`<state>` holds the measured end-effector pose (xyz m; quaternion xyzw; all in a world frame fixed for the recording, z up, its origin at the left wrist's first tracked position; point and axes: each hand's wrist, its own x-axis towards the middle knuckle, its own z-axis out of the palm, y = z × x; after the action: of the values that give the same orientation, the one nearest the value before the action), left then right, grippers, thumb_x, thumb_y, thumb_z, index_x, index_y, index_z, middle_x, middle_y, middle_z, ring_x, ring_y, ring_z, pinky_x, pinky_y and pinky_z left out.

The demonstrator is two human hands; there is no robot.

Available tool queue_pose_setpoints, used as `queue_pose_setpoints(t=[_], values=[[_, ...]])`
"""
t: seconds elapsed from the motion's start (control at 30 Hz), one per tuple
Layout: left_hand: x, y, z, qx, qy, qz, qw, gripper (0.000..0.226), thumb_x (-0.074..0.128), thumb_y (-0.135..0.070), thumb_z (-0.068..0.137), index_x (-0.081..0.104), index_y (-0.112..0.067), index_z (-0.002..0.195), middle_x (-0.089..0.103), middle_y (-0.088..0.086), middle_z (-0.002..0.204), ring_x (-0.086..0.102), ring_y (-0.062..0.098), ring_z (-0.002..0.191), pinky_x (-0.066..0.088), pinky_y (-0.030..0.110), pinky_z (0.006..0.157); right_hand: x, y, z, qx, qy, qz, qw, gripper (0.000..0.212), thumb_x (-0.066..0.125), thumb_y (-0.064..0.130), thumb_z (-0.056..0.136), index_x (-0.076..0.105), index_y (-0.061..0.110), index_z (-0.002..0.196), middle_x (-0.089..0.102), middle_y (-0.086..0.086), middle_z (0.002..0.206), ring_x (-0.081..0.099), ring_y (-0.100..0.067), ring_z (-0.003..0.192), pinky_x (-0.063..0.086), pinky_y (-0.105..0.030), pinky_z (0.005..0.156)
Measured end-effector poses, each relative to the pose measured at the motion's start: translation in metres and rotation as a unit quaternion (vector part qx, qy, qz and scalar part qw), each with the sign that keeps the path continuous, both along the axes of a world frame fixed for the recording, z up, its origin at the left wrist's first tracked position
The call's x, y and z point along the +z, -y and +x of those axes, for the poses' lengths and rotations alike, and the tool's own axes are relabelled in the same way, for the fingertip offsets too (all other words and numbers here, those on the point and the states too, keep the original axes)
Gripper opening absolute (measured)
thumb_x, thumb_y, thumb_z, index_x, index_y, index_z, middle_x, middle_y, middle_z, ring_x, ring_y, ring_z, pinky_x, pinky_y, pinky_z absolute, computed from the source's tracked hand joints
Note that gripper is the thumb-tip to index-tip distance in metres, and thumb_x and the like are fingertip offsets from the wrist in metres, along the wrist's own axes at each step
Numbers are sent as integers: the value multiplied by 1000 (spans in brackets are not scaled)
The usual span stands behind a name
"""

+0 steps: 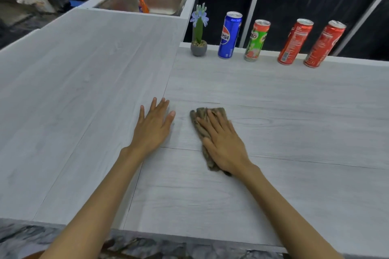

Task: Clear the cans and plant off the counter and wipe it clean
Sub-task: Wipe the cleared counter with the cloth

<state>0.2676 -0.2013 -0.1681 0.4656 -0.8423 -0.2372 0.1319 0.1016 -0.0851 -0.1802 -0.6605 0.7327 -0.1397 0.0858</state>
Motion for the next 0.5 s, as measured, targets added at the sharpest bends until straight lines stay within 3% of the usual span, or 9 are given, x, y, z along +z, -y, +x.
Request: queue_pose_setpoints(t=[0.07, 0.17, 0.27, 0.4, 0.5], values=[[0, -2, 7, 8, -3, 1, 1000, 55, 17, -43, 97, 9, -20, 147, 6, -7, 157, -7, 5, 144, -15, 30, 115, -2, -22, -22, 8, -1, -4, 1000, 76, -3, 54, 77, 10, 32, 148, -5, 10, 157, -11, -10, 145, -10, -26, 114], [2, -8, 24, 24, -8, 4, 1000, 55, 17, -43, 97, 9, -21, 147, 6, -7, 157, -7, 4, 143, -15, 30, 114, -1, -22, -61, -73, 22, 6, 997, 70, 8, 52, 84, 16, 28, 149, 2, 4, 159, -4, -13, 146, -2, -33, 116], [4, -15, 49, 47, -15, -3, 999, 55, 17, -43, 97, 12, -21, 147, 8, -7, 157, -6, 4, 144, -15, 31, 115, -2, 22, -61, -145, 1, 11, 989, 51, 21, 32, 100, 16, 23, 149, 5, -3, 159, -2, -20, 147, 0, -42, 118], [7, -29, 84, 68, -30, -5, 997, 54, 17, -42, 97, 13, -22, 147, 9, -7, 156, -5, 3, 143, -15, 30, 115, 3, 86, 17, -48, 15, 37, 998, 49, 18, 33, 101, 13, 25, 149, 1, 0, 159, -6, -21, 146, -4, -40, 118], [8, -44, 114, 86, -50, -6, 995, 53, 17, -42, 97, 14, -23, 147, 11, -7, 156, -4, 3, 143, -14, 29, 115, 8, 79, 108, 76, 25, 38, 996, 49, 18, 36, 101, 12, 29, 149, -1, 5, 159, -9, -17, 146, -7, -37, 117]])
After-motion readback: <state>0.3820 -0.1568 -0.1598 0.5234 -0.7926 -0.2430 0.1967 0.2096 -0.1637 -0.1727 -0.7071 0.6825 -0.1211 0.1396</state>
